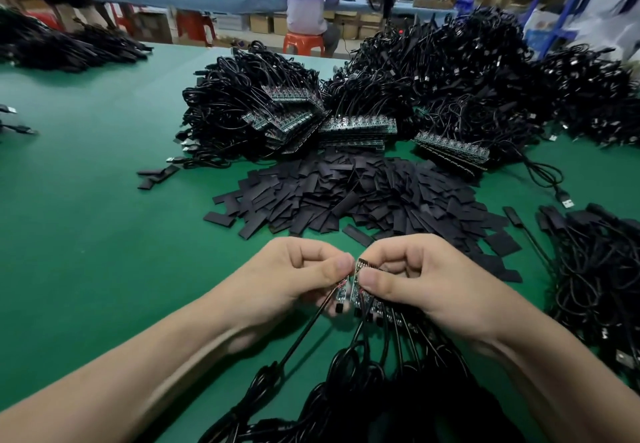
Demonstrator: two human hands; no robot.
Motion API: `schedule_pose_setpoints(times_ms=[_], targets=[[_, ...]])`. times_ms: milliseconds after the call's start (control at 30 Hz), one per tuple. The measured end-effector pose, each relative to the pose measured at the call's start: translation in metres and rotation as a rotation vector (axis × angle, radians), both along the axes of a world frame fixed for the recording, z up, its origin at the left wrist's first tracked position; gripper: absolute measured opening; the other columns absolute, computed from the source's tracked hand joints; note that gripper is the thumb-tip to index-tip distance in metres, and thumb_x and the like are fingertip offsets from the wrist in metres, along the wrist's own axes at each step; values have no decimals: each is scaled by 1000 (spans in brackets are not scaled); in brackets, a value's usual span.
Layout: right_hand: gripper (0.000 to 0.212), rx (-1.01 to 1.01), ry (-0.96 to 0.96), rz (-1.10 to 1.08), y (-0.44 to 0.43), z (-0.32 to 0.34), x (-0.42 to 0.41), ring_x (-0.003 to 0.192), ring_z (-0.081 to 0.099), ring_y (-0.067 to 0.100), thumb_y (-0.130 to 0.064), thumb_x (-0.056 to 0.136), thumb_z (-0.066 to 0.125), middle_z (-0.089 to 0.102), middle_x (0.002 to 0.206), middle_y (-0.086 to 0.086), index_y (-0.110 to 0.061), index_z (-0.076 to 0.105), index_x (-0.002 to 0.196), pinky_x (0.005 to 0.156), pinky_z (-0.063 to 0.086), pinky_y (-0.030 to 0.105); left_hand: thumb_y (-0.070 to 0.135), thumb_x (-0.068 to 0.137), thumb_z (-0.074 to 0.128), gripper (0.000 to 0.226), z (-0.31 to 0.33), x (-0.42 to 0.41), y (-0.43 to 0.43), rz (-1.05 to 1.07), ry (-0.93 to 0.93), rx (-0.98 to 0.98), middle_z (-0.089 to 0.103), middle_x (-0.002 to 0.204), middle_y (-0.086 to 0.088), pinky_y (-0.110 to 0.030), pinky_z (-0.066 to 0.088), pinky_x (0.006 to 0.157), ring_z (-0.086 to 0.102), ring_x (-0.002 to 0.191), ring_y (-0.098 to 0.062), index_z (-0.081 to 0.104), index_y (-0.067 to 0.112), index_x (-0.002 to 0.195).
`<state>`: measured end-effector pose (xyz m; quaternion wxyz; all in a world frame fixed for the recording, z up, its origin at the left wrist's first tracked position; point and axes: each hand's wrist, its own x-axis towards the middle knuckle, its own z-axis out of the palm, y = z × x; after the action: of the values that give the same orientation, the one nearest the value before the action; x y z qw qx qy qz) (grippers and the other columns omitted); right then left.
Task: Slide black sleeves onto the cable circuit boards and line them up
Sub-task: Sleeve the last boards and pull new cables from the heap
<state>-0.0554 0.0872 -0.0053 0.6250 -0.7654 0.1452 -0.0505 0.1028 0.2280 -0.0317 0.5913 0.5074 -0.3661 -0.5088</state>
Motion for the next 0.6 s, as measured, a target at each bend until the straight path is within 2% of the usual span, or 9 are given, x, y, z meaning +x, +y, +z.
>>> schedule_pose_setpoints(times_ms=[133,200,267,300,367,400,467,533,600], targets=[[12,-183,109,-10,0,2,-2,73,67,-1,-29,93,72,77,84,-7,-19,78,90,72,51,15,44,74,87,28,3,11,1,162,-117,-68,66,64,1,-18,47,57,57,55,-9,73,20,71],[19,-420,148,-67,5,1,-3,92,66,-11,-50,89,69,75,100,-22,-36,77,99,84,50,15,39,77,86,22,5,15,3,258,-240,-121,66,64,4,-14,46,59,55,57,-6,73,22,69],[34,-551,105,-134,17,-1,0,106,57,-19,-71,79,61,67,110,-35,-49,71,103,90,42,11,36,76,85,19,3,13,3,303,-335,-168,70,71,-3,-22,47,66,59,66,-13,75,22,71],[38,-545,68,-151,24,-3,3,108,56,-18,-73,78,59,67,111,-35,-49,72,103,92,42,13,36,75,87,19,2,10,2,309,-370,-190,70,74,-9,-31,48,68,59,68,-24,75,21,72],[30,-496,-2,-175,35,-6,8,103,62,-10,-61,86,64,72,105,-25,-42,75,106,94,48,25,37,77,82,18,0,6,1,312,-431,-218,66,75,-16,-42,45,67,55,69,-37,73,23,71],[23,-457,-26,-192,38,-6,10,95,65,-4,-53,90,65,74,99,-18,-38,76,103,92,52,32,41,80,76,17,0,6,0,309,-447,-227,65,73,-10,-39,43,66,54,68,-35,73,25,72],[19,-374,-71,-166,38,-3,9,84,69,15,-48,96,64,76,90,-3,-35,78,94,83,55,44,50,88,63,26,-1,10,-1,352,-485,-204,65,73,10,-31,45,67,57,67,-16,75,28,81],[23,-192,-179,-85,38,8,5,86,73,30,-45,97,62,79,90,4,-32,78,89,79,58,48,51,94,59,28,-9,21,-2,485,-778,-135,68,83,15,-28,47,75,61,77,-5,77,29,96],[25,73,-325,-32,36,21,0,79,77,26,-44,95,63,79,83,6,-28,77,82,69,60,30,44,96,63,27,-15,34,-4,559,-1223,4,68,103,14,-33,49,89,60,97,-8,75,28,114]])
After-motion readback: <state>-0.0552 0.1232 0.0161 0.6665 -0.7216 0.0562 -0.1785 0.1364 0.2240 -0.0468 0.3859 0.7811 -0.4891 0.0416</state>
